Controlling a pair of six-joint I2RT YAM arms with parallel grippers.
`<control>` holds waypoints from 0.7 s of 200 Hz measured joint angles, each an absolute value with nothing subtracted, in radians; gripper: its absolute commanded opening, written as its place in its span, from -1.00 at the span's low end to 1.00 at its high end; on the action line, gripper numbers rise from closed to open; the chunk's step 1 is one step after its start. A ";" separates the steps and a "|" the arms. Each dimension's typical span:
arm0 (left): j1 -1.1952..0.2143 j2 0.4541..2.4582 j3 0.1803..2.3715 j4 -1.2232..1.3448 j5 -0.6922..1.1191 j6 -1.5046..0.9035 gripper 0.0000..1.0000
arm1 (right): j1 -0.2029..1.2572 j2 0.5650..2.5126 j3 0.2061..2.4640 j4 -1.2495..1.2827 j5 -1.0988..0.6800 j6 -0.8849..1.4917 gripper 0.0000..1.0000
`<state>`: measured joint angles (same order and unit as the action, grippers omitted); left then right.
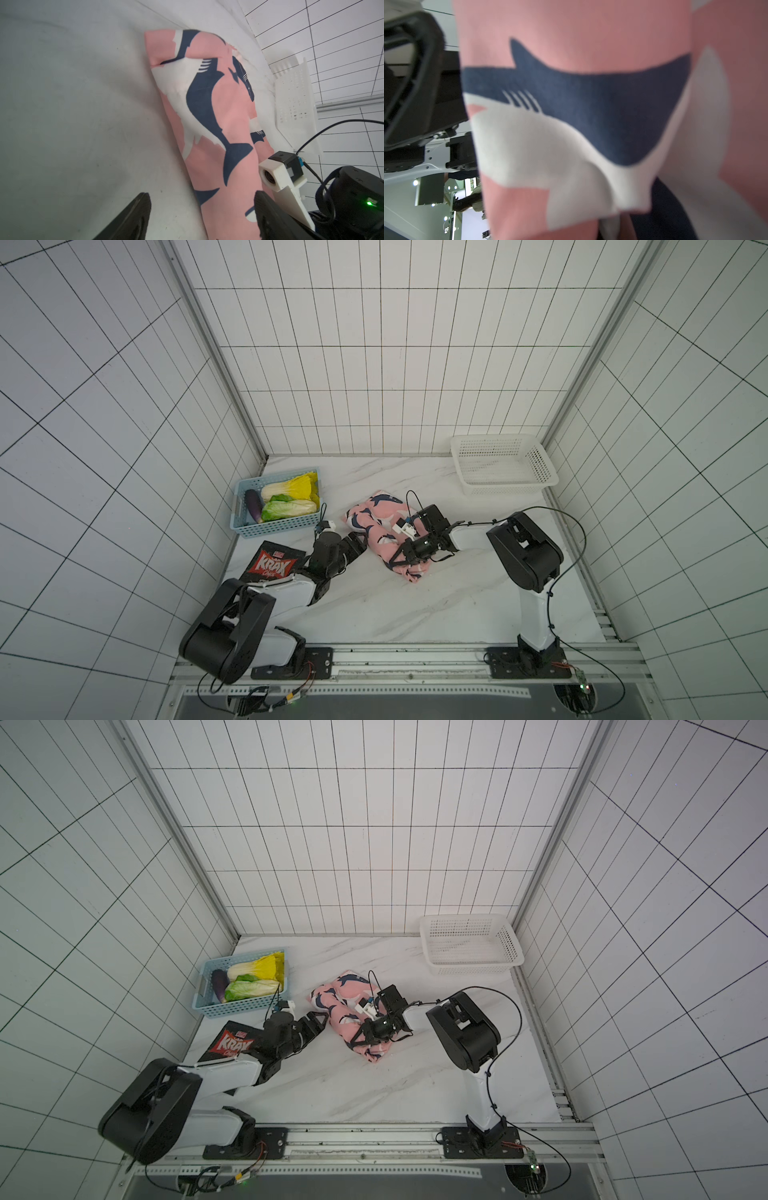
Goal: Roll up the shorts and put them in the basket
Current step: Roll the shorts at the center of the board.
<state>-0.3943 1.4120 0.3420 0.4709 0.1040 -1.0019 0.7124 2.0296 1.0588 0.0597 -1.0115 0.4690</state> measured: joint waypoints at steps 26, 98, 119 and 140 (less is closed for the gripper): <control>-0.381 1.555 0.390 0.575 0.141 -1.005 0.65 | 0.706 2.033 1.059 0.073 -1.031 0.480 -1.00; -0.364 1.812 0.511 0.824 0.209 -1.021 0.24 | 0.706 2.059 1.059 0.084 -1.062 0.476 -1.00; -0.344 1.893 0.527 0.900 0.262 -1.052 -0.66 | 0.704 2.060 1.059 0.086 -1.063 0.474 -1.00; -0.327 1.947 0.522 0.980 0.315 -1.081 -1.00 | 0.700 2.060 1.059 0.093 -1.062 0.469 -0.97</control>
